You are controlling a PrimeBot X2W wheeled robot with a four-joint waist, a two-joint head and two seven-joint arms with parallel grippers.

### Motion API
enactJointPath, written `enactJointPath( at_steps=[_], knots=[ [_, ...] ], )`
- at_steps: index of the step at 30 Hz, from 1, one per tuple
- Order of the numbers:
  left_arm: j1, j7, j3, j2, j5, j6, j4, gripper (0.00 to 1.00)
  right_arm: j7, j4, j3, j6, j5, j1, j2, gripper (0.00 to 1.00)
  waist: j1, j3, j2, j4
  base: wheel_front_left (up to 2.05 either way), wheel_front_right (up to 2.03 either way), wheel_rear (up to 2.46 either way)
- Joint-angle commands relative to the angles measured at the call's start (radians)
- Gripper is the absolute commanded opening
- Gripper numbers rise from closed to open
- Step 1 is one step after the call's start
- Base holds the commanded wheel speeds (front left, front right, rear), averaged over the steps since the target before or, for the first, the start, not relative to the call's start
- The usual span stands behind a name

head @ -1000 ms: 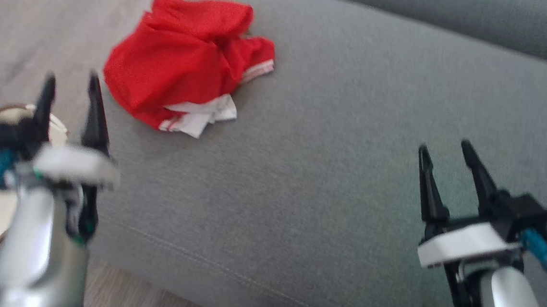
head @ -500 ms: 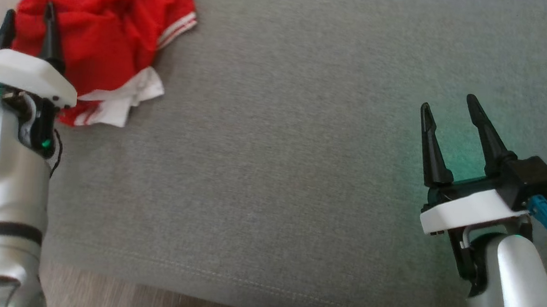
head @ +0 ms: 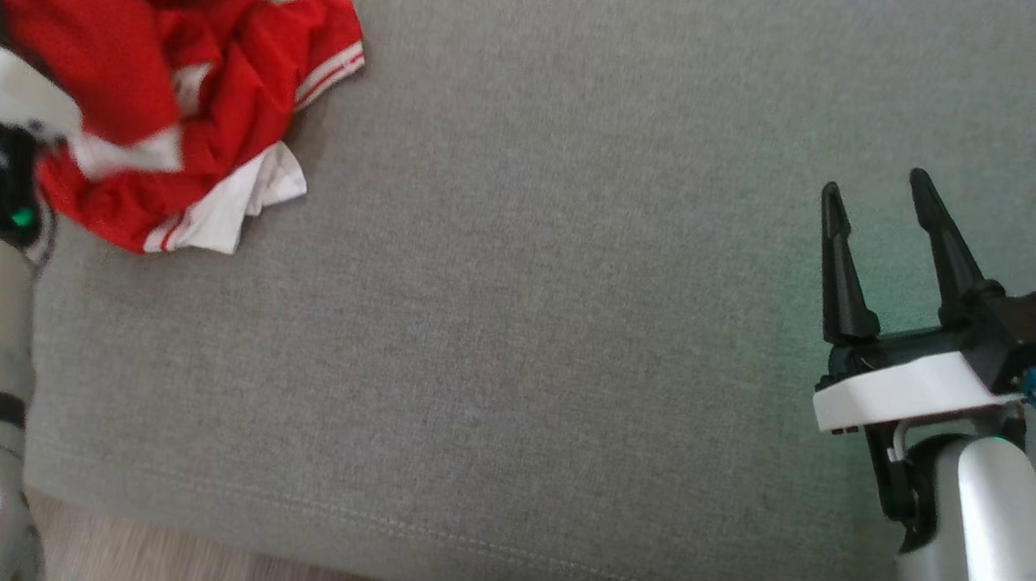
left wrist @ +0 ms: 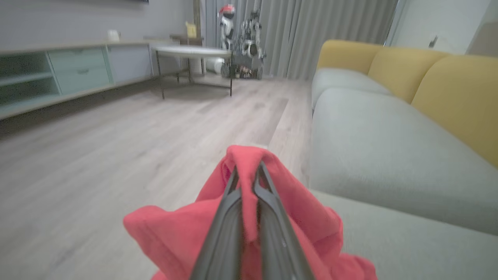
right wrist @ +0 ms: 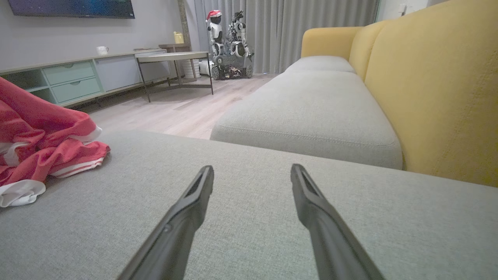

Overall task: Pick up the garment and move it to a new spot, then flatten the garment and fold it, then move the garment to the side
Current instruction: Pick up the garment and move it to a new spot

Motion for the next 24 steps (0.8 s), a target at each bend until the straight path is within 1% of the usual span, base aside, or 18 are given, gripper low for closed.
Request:
enactJointPath(
  at_steps=[1,6,12,17,21,24],
  knots=[
    [0.008,-0.013,0.033,0.069,0.017,0.009,-0.078,0.0,-0.012,-0.027,0.017,-0.001,0.006,-0.004,0.01,1.0,0.0,-0.038,0.0,0.0,0.0,0.0,0.0],
    [0.153,-0.013,0.08,0.061,0.016,0.03,-0.278,0.0,-0.034,-0.014,0.0,-0.001,0.022,0.028,0.017,1.0,0.0,-0.121,0.0,-0.018,0.0,0.0,0.0],
    [0.396,0.013,0.091,0.045,0.024,0.068,-0.528,0.0,-0.046,-0.007,-0.022,-0.001,0.05,0.092,0.02,1.0,0.0,-0.2,0.0,-0.041,0.0,0.0,0.0],
    [0.615,0.078,0.092,-0.001,0.029,0.123,-0.785,0.0,-0.052,-0.011,-0.038,-0.001,0.088,0.138,0.02,1.0,0.0,-0.24,0.0,-0.063,0.0,0.0,0.0],
    [0.736,0.123,0.082,-0.026,0.037,0.15,-0.942,0.0,-0.052,-0.015,-0.043,-0.001,0.103,0.157,0.02,1.0,0.0,-0.254,0.0,-0.086,0.0,0.0,0.0],
    [0.777,0.145,0.056,-0.035,0.05,0.154,-1.026,0.0,-0.05,-0.017,-0.044,-0.001,0.115,0.165,0.02,1.0,0.0,-0.26,0.0,-0.107,0.0,0.0,0.0]
  ],
)
